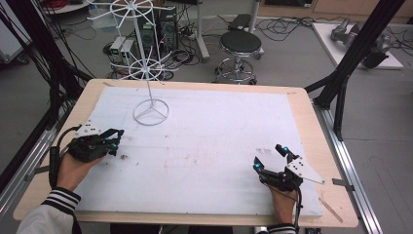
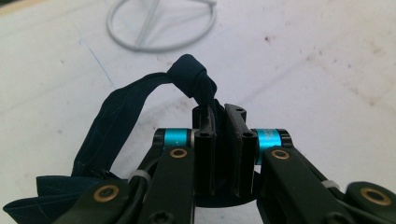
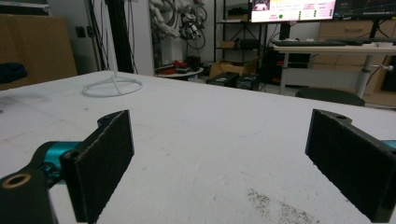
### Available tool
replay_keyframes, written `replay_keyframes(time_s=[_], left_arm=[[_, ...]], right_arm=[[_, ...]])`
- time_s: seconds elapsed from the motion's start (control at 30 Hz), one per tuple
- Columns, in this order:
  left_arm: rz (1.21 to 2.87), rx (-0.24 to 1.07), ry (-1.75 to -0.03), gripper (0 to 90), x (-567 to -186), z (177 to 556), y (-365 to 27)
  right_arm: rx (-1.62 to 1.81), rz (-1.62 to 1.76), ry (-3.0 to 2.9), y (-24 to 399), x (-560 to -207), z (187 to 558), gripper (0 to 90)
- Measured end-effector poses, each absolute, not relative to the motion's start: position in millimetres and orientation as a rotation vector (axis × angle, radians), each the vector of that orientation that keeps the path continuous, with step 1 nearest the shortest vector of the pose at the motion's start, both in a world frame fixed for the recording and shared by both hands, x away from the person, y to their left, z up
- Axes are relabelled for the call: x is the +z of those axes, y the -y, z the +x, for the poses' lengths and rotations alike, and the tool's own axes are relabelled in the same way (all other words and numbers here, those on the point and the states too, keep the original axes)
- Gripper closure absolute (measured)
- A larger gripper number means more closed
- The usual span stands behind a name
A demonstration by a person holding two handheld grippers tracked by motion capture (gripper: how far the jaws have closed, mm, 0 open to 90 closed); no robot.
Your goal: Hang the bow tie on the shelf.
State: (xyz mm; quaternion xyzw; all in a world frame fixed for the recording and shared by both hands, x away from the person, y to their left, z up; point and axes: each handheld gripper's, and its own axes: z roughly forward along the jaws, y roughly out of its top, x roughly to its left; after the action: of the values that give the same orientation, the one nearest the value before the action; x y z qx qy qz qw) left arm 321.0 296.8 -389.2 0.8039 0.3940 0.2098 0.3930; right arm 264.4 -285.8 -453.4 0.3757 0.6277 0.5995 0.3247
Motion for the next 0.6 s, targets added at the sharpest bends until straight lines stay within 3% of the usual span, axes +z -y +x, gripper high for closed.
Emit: replay_keyframes(time_s=[0.6], left_arm=[[1.812,0.599,-0.898,82.3,-368.5,319.5,-292.9]], right_arm=[[1.566,0.975,-1.650,285.9,-453.3,264.8,6.9]])
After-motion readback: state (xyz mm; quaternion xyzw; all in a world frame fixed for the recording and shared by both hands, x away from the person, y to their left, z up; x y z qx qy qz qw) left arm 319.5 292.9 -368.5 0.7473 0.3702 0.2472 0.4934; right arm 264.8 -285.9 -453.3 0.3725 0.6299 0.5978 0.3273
